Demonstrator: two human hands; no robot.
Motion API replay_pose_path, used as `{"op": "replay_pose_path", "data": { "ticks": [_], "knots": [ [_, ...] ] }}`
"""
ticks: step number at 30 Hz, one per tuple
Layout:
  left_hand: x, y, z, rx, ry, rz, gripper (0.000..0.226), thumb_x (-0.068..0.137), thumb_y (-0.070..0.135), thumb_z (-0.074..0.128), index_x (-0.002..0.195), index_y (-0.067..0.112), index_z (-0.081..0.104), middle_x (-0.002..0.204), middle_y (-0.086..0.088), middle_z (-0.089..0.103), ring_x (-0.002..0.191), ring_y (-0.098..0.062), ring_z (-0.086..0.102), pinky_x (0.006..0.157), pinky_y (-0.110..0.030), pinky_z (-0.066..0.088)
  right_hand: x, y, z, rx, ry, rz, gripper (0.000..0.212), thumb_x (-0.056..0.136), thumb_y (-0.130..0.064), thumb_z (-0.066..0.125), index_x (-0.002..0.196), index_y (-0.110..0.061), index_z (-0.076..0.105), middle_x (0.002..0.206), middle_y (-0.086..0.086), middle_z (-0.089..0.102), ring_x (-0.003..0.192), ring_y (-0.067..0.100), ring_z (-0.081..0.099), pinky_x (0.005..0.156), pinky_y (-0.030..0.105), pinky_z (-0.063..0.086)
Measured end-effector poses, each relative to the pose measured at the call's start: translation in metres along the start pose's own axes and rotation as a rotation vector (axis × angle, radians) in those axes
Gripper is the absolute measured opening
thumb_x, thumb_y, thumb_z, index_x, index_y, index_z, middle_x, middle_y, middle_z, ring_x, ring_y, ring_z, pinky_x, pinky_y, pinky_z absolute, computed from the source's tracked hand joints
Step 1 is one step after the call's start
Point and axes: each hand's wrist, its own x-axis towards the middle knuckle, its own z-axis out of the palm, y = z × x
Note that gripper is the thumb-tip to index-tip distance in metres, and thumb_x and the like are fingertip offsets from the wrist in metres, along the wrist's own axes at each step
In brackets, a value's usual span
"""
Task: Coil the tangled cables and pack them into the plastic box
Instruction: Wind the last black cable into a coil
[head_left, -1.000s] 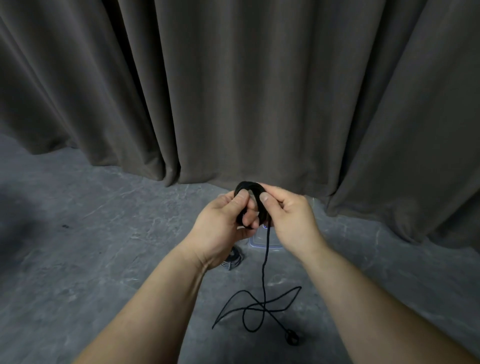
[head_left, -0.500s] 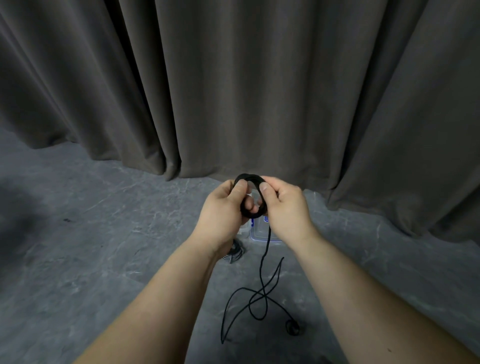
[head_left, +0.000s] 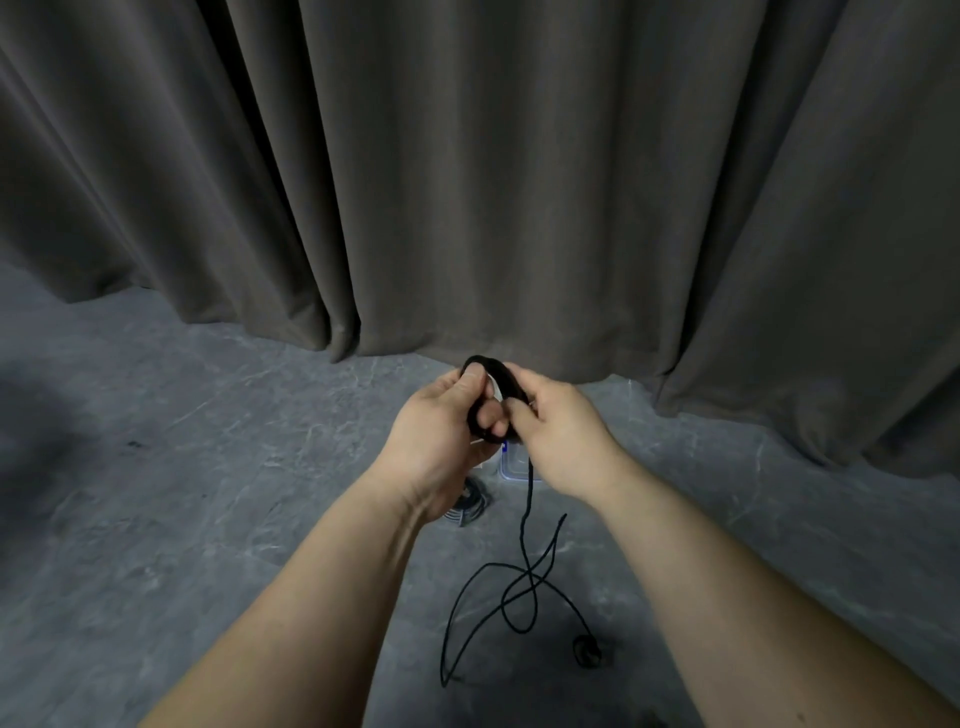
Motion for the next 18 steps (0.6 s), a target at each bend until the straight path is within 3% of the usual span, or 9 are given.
{"op": "replay_pose_path", "data": {
  "ticks": [5,9,13,18],
  "knots": [
    [-0.007,0.005,0.004,-0.138,-0.040,-0.008,0.031,0.104,0.019,0.036,0.077,0.010,0.047,0.060,-0.004,0.047,0.060,-0.016,0.052,0.056,-0.026,0.054,-0.006,-0.002,-0.019,0.206,0.041,-0.047,0.037,0.097,-0.010,0.046,0.120,-0.030,0.067,0.094,0.004,0.073,0.088,0.019,0.068,0.083,0.034,0.057],
    [-0.005,-0.001,0.005,-0.029,-0.064,-0.023,0.032,0.104,0.023,0.036,0.074,0.013,0.044,0.052,0.003,0.042,0.054,-0.012,0.047,0.063,-0.027,0.047,-0.010,0.000,-0.016,0.230,0.066,-0.056,0.038,0.099,-0.015,0.046,0.097,-0.046,0.067,0.084,0.012,0.071,0.075,0.025,0.065,0.072,0.036,0.056],
    [-0.005,-0.002,0.006,0.036,-0.097,-0.006,0.031,0.104,0.023,0.036,0.077,0.014,0.047,0.054,0.003,0.039,0.055,-0.012,0.044,0.067,-0.027,0.044,-0.008,-0.002,-0.015,0.275,0.166,0.019,0.026,0.097,-0.027,0.050,0.082,-0.034,0.069,0.065,0.005,0.060,0.059,0.016,0.051,0.056,0.032,0.042],
    [-0.005,0.004,0.004,-0.026,-0.119,0.012,0.025,0.103,0.021,0.036,0.080,0.017,0.047,0.055,0.006,0.039,0.055,-0.010,0.044,0.065,-0.028,0.037,-0.008,-0.008,-0.018,0.438,0.148,0.096,0.027,0.094,-0.035,0.056,0.080,-0.017,0.069,0.064,0.013,0.052,0.052,0.018,0.043,0.050,0.029,0.036]
  ]
}}
